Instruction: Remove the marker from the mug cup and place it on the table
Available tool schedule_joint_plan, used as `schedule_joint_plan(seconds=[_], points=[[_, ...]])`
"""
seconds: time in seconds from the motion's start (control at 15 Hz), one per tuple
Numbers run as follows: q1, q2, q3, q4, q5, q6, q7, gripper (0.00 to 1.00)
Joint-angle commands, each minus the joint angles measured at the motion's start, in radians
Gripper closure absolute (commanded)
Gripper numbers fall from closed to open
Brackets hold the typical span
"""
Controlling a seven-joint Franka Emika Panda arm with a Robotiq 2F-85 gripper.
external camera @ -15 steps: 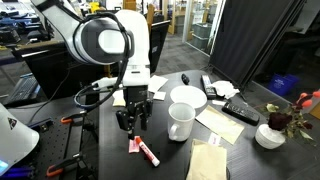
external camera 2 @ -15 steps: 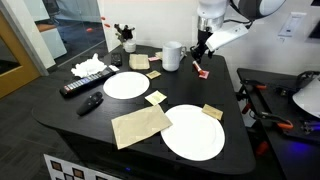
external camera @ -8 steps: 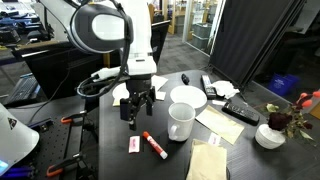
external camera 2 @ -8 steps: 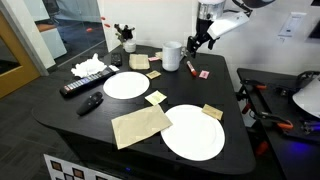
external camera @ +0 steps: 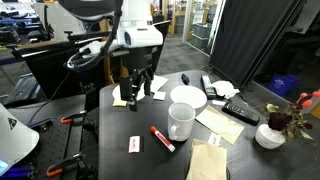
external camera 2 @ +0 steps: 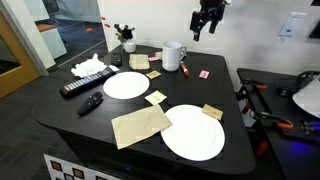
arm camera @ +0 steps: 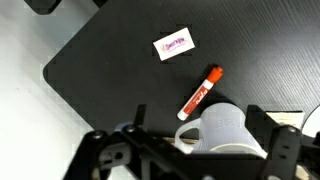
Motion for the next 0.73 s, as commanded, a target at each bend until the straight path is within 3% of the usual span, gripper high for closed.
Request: schedule_joint_plan(seconds=[0.0, 0.2, 0.27, 0.67], points=[[-0.017, -0.086, 0.009, 0.02, 0.048, -0.089, -0.113, 0.0], [-0.026, -0.114, 0.014, 0.039, 0.056, -0.118, -0.167, 0.0], [-0.035, -0.087, 0.026, 0.027, 0.037, -0.078, -0.121, 0.0], [-0.038, -0.086, 0.031, 0.027, 0.037, -0.08, -0.125, 0.0]])
